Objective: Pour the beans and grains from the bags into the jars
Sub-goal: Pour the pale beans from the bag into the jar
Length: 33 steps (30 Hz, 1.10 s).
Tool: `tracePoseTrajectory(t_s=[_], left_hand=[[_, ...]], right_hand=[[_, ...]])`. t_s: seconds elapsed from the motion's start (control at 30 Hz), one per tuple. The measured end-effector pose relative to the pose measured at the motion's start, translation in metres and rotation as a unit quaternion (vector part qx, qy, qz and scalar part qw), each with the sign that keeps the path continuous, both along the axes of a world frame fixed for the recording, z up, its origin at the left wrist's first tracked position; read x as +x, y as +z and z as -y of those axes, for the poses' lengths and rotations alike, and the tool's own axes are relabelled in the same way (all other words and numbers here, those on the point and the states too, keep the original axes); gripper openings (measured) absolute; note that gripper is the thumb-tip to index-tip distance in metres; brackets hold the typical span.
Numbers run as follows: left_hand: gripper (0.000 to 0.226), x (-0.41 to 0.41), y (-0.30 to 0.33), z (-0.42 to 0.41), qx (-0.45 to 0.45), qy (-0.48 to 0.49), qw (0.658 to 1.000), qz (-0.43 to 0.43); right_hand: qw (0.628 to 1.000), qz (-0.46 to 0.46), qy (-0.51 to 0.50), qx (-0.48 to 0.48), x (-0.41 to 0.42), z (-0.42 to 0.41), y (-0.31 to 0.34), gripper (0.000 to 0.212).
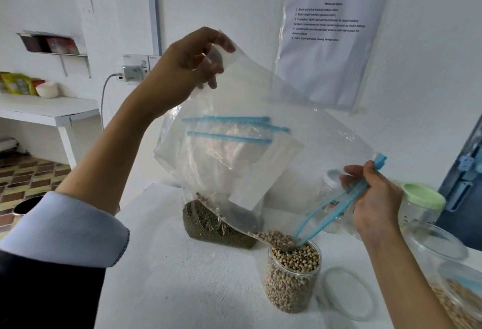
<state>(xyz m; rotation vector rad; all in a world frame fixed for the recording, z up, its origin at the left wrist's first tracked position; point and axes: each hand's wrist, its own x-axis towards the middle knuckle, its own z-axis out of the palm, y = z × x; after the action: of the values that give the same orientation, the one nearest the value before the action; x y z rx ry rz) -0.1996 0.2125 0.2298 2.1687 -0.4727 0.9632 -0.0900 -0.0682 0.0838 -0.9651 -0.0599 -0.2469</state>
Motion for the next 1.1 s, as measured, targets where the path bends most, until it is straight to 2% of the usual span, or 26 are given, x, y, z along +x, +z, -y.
tracePoseTrajectory(t_s=[0.4, 0.5, 0.6, 0.73, 0.83, 1.0, 1.1], left_hand=[[0.051, 0.006, 0.004, 0.005, -0.019, -0.026, 0.999, -0.01], [0.047, 0.006, 0.003, 0.005, -0.019, -0.026, 0.999, -0.013], [0.032, 0.005, 0.001, 0.005, -0.007, -0.031, 0.999, -0.035], [0.042, 0.005, -0.005, 0.0, 0.006, -0.046, 0.996, -0.082], [0.047, 0.003, -0.01, -0.003, -0.027, -0.057, 0.994, -0.085], [0.041, 0.006, -0.021, -0.006, -0.115, -0.039, 0.99, -0.068], [0.05, 0.008, -0.027, -0.008, -0.176, -0.028, 0.983, -0.054]], right_hand=[[1.0, -0.007, -0.002, -0.001, -0.002, 0.001, 0.0, 0.028], [1.0, -0.008, 0.015, -0.011, -0.003, 0.001, -0.003, 0.028], [1.0, -0.02, -0.004, 0.004, -0.002, 0.003, -0.004, 0.03], [1.0, -0.023, 0.007, 0.008, 0.0, 0.003, -0.007, 0.031], [1.0, -0.016, 0.006, 0.009, 0.002, 0.004, -0.007, 0.031], [1.0, -0.006, 0.0, 0.001, 0.005, 0.002, -0.009, 0.03], [1.0, -0.005, 0.006, 0.014, 0.006, 0.003, -0.01, 0.04]])
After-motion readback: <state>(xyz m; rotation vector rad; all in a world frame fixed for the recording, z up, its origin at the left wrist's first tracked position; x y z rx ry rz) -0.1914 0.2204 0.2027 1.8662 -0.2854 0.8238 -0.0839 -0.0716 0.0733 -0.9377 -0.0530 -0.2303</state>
